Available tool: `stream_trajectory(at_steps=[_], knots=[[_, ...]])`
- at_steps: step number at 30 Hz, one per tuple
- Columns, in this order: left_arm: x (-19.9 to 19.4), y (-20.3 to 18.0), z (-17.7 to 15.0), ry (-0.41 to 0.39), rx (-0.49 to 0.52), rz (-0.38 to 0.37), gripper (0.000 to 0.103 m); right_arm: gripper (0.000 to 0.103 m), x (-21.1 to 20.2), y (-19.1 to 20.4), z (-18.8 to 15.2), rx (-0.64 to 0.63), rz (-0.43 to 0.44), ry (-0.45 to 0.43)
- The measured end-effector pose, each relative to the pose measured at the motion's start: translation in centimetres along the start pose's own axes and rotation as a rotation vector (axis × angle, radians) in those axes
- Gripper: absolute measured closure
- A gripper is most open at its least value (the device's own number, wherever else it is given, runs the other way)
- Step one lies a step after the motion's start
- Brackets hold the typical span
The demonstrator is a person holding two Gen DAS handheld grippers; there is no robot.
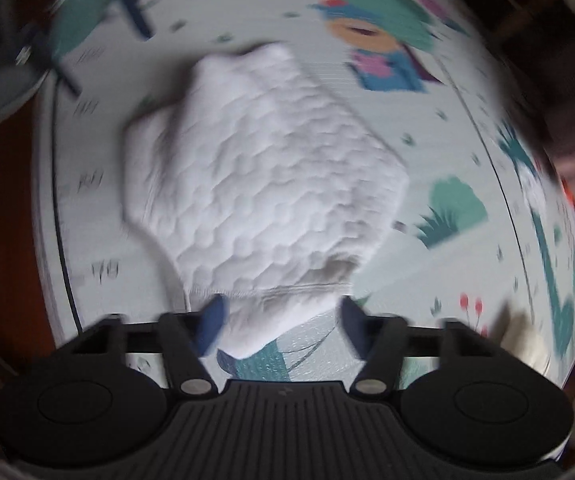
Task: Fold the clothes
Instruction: 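Move both open grippers over the white jacket lying on the mat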
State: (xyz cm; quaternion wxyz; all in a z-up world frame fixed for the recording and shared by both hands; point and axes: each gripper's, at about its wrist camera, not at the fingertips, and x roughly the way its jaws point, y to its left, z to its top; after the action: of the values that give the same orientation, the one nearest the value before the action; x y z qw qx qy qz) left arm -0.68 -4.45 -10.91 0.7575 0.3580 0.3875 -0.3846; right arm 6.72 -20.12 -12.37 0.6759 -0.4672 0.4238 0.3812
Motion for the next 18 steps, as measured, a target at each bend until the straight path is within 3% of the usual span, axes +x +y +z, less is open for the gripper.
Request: stream_trajectory(at_steps=[4,9,14,18], knots=[[2.1,-2.1,-1.6,0.022,0.175,0.007,0.054,0.049,2.0,2.0,-1.5,-0.165,0.009,-0.011],[5.0,-3.5,-2.9,0.037,0.285,0.015,0.054,0.044,4.4,4.9,-4.1,-0.362,-0.002,-0.022],[8.2,-4.7,-3.3,0.035,0.33,0.024,0.054,0.042,6.0,6.6,-5.6,-0.476,-0.038,-0.065],[10.2,-5.1,-3.2,0.037,0.328,0.04,0.054,0.037,7.6,7.3,-6.2,-0.538,-0.12,-0.068]])
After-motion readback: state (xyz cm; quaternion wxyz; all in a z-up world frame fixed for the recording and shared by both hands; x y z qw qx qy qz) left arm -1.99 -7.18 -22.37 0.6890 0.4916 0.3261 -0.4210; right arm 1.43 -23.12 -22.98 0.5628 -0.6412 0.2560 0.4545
